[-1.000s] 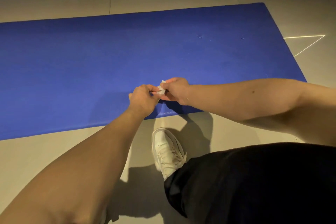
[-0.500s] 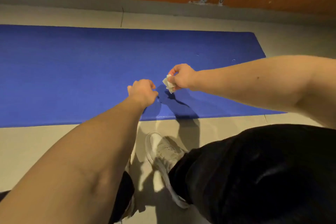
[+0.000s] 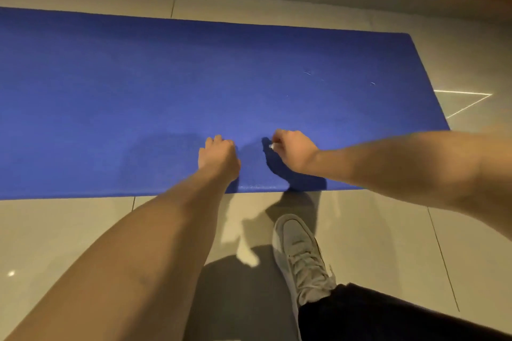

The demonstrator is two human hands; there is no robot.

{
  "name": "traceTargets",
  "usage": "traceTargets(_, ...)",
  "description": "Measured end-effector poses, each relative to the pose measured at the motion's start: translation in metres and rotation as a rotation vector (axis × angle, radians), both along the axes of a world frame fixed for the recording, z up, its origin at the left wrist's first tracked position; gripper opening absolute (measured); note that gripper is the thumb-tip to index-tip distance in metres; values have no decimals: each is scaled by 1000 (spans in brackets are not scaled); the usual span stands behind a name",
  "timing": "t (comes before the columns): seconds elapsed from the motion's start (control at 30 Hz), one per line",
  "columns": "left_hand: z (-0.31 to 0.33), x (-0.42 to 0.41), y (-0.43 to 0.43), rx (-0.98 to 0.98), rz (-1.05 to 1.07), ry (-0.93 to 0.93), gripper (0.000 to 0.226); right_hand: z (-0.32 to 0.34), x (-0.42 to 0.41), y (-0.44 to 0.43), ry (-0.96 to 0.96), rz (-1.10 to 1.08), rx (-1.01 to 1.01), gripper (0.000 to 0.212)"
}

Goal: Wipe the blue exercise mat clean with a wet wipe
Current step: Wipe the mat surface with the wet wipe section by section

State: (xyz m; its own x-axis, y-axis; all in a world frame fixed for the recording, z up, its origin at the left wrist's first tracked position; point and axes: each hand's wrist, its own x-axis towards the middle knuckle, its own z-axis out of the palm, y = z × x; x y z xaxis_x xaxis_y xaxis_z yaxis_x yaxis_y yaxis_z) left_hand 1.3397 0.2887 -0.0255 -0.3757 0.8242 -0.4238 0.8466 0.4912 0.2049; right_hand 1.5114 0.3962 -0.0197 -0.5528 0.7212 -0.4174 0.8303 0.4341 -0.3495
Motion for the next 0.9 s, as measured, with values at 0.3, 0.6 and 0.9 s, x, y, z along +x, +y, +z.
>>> traceTargets(0.3,-43,-6,6,-177,-16,115,82,-84,19,-53,-46,316,83,63)
traceTargets(0.6,-50,-1,3,-220,-1,140,90,-85,27,-44,-207,60,119,72)
traceTargets(0.9,-50,2,9,-222,5,155,88,-85,33,-54,14,622,119,74)
